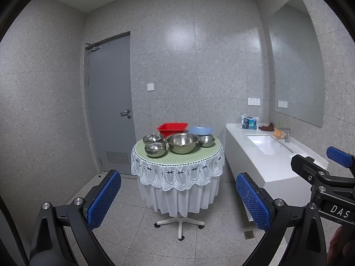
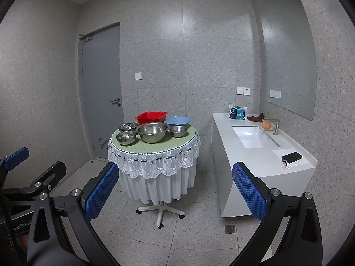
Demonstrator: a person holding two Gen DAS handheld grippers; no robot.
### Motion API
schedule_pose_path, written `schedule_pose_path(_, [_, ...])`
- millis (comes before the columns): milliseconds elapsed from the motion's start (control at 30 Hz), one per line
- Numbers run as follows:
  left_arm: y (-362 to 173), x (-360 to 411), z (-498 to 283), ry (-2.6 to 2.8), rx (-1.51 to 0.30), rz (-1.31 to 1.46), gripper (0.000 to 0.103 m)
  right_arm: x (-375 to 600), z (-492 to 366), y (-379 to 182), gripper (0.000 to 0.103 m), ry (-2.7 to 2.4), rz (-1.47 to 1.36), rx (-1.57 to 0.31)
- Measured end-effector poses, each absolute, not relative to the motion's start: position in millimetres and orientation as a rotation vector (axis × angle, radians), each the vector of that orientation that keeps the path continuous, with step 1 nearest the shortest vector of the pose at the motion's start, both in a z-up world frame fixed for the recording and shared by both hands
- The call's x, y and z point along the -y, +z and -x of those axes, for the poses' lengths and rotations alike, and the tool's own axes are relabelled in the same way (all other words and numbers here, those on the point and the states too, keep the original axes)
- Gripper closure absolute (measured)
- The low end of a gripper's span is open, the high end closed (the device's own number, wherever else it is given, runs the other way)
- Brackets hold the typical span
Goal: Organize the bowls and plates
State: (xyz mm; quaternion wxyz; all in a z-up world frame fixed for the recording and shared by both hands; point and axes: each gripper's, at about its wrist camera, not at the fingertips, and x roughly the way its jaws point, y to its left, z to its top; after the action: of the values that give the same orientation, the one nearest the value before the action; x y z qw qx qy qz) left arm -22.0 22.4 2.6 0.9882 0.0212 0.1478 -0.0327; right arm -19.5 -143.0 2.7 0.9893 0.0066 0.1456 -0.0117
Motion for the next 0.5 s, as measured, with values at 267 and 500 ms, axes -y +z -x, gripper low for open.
schedule_pose_path(267, [-1.0, -26.5, 18.4, -0.066, -0.296, -0.036, 0.001, 141.7, 19.4, 3.1, 0.000, -0.029, -0.013, -0.292])
schedule_pose_path(500, [-2.4, -26.9, 17.3, -0.068, -0.296, -0.035, 0.001, 140.7, 19.6, 2.7, 0.000, -0.038, -0.014, -0.295])
